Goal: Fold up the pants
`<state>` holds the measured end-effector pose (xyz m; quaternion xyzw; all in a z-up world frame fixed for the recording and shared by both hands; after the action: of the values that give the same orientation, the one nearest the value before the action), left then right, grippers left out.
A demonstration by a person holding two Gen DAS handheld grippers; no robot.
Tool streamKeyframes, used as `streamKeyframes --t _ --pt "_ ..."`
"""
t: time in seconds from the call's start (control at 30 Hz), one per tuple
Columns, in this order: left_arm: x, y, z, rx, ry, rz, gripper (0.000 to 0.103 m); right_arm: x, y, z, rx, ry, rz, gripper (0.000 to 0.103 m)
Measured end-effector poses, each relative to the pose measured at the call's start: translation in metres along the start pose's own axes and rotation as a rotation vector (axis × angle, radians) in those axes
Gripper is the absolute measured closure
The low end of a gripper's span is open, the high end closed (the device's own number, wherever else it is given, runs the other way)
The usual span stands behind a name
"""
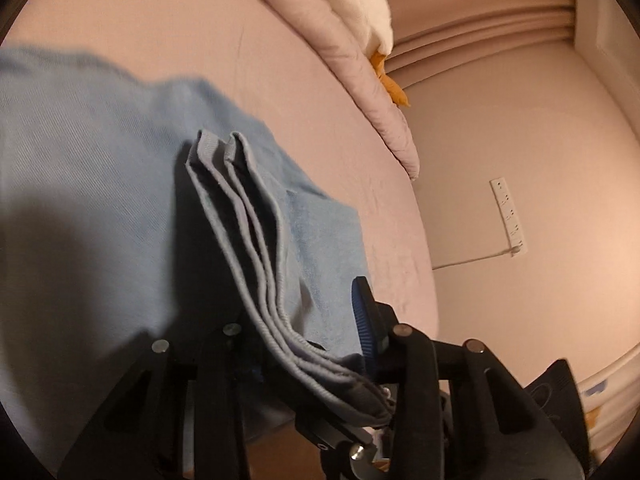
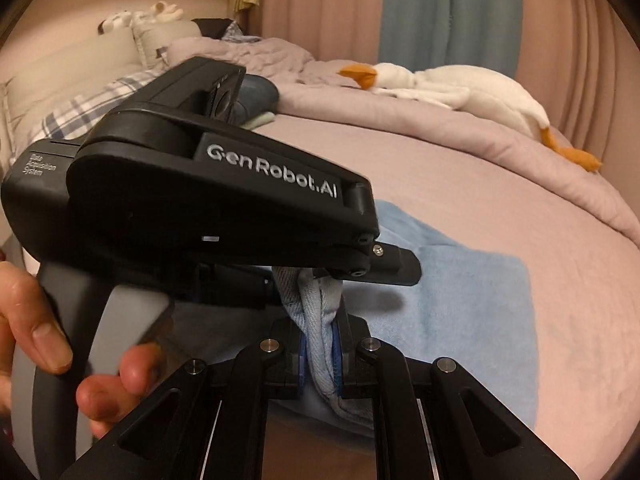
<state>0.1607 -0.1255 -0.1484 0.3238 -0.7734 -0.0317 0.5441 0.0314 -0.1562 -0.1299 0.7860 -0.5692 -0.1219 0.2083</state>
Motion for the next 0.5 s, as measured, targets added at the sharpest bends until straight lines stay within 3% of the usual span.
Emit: streamKeyframes --t 0.1,0.2,0.23,0.3,0.37,0.43,0.5 --pt "-0.003 0.009 -0.007 0.028 -0.044 -0.025 0.066 -0.009 -0.002 -0.012 0.026 0.002 -0.018 0.093" --pt "-0.031 0.006 -0.004 -0.032 -0.06 -0.155 0.058 -0.014 -0.022 -0.009 -0.045 -0.004 -0.051 0.091" --pt "-0.041 0.007 -0.003 -0.032 -0.065 -0.198 0.062 -0.015 -0.031 -0.004 -0.083 -0.015 -0.068 0.085" --pt "-0.047 0.018 -0.001 -0.016 -0.05 -0.181 0.061 -0.012 -0.043 0.013 -0.157 -0.07 -0.112 0.07" --pt "-0.047 0.032 -0.001 0.009 -0.089 -0.205 0.057 -0.008 -0.034 0.02 -0.149 -0.11 -0.147 0.047" --pt "-0.045 0.047 -0.001 0.035 -0.162 -0.256 0.048 -0.002 -0.021 0.023 -0.145 -0.129 -0.199 0.043" --pt "-0.042 0.056 0.0 0.051 -0.225 -0.292 0.048 0.011 -0.002 0.024 -0.135 -0.177 -0.264 0.043"
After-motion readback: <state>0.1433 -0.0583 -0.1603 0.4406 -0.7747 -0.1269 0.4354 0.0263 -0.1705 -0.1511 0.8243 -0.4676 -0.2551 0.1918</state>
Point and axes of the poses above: each gripper's, at about its wrist camera, not at the fingertips, and y roughly against the way its jaws point, x to its right, z to its underside, the point moved 4 cm from there along -y, roughly the way its jaws point, and after that the axes turned 11 degrees about x, right-handed, at the moved point
